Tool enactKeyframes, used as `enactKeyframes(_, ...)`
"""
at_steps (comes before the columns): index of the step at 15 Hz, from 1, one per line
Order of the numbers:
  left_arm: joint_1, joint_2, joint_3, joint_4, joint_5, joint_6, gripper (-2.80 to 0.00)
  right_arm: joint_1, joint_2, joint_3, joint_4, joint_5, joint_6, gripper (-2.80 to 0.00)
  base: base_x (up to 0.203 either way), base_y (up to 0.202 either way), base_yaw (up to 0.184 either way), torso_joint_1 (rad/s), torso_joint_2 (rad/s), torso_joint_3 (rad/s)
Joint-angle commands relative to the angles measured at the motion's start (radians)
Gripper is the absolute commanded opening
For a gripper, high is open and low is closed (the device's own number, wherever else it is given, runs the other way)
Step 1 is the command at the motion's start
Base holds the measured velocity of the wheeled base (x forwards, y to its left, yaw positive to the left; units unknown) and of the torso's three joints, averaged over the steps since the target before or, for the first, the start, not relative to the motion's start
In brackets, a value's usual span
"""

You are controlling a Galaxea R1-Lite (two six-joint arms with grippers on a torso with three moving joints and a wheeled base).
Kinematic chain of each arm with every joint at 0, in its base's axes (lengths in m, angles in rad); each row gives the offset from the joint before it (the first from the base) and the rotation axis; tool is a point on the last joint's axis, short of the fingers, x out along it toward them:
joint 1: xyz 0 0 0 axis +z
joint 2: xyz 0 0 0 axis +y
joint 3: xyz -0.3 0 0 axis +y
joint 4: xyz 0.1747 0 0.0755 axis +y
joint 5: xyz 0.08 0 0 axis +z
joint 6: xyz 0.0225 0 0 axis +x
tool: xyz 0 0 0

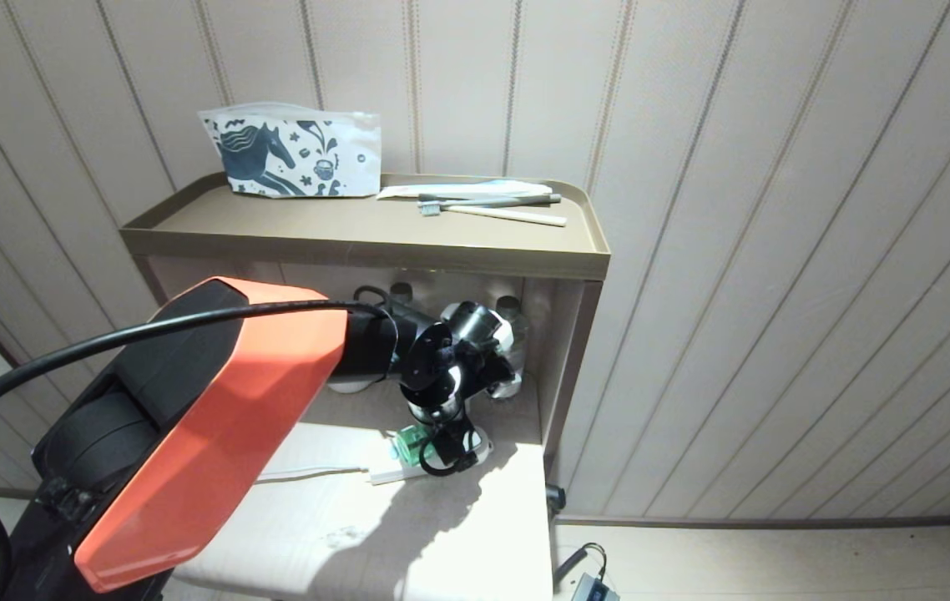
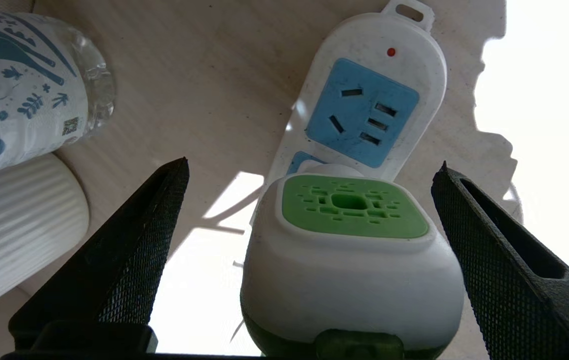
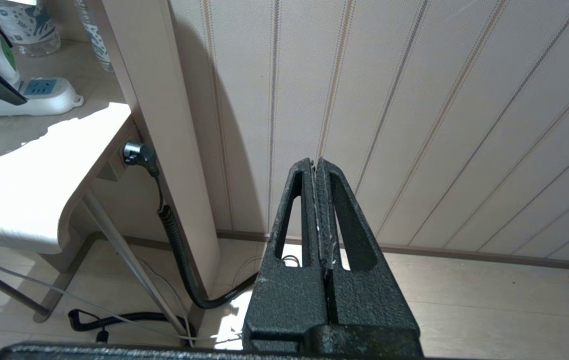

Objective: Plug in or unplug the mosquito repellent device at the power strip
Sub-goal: Insert the plug into the socket

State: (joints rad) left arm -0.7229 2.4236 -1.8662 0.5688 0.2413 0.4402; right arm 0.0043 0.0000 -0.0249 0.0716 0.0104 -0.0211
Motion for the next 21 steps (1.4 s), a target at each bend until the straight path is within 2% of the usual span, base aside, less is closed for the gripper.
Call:
enactKeyframes(1,-0.001,-0.009,0.004,0.005,0.001,0.003,0.00,0.000,0.000,-0.001,0.000,0.000,0.000,-2.80,0.000,0.000,0.000,0.000,0.00,0.000)
enactKeyframes(9,0.010,0.042,0.004,0.002,0.001,0.006,0.00,0.000,0.000,-0.001,0.000,0.000,0.000,-2.80,0.000,0.000,0.000,0.000,0.00,0.000)
enactKeyframes(15,0.068,0.049,0.012,0.002,0.004,0.009,0.00,0.000,0.000,0.000,0.000,0.000,0.000,-2.80,0.000,0.000,0.000,0.000,0.00,0.000)
enactKeyframes(21,0.048,0.061,0.010,-0.006,0.007,0.012,0.00,0.000,0.000,0.000,0.000,0.000,0.000,-2.80,0.000,0.000,0.000,0.000,0.00,0.000)
